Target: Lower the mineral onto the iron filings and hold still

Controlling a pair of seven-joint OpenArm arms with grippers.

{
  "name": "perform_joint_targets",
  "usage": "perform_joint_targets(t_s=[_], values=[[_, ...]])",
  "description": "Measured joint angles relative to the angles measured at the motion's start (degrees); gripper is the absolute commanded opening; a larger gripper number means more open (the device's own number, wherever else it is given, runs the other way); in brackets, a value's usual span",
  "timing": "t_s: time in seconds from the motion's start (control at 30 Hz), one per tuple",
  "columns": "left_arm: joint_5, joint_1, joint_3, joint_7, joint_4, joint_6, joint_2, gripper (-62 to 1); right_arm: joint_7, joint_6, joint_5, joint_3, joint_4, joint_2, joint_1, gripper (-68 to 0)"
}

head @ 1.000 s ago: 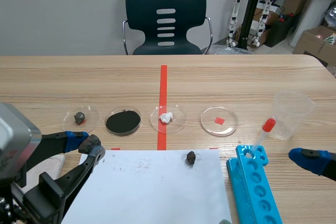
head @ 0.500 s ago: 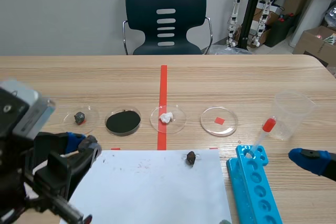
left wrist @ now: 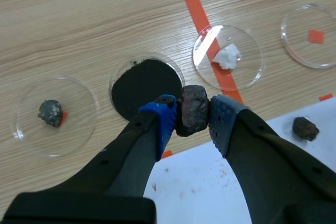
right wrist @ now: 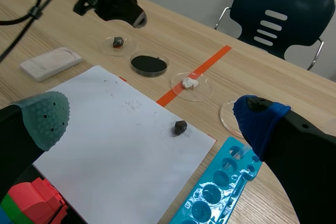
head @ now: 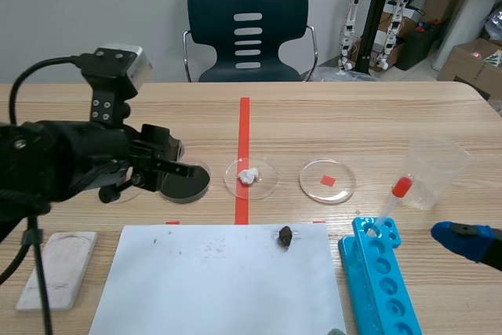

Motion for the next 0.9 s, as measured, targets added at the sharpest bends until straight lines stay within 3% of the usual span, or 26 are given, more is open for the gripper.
perform_joint_targets(t_s=[0.13, 0.3, 0.63, 0.9], values=[[0.0, -9.7, 1.6, 5.1, -10.9, 1.1, 3.7, -47.9, 0.0, 0.0, 0.0, 0.0, 0.0, 0.0, 0.0, 0.4], [0.0, -18.7, 1.8, 8.5, -22.0, 5.4, 7.2, -47.9, 0.0, 0.0, 0.0, 0.0, 0.0, 0.0, 0.0, 0.4], [0.2, -29.6, 1.7, 11.2, -41.7, 7.0, 10.1, -47.9, 0.0, 0.0, 0.0, 0.0, 0.0, 0.0, 0.0, 0.4], [0.4, -34.0, 1.7, 9.8, -52.8, 8.0, 10.2, -47.9, 0.0, 0.0, 0.0, 0.0, 0.0, 0.0, 0.0, 0.4]])
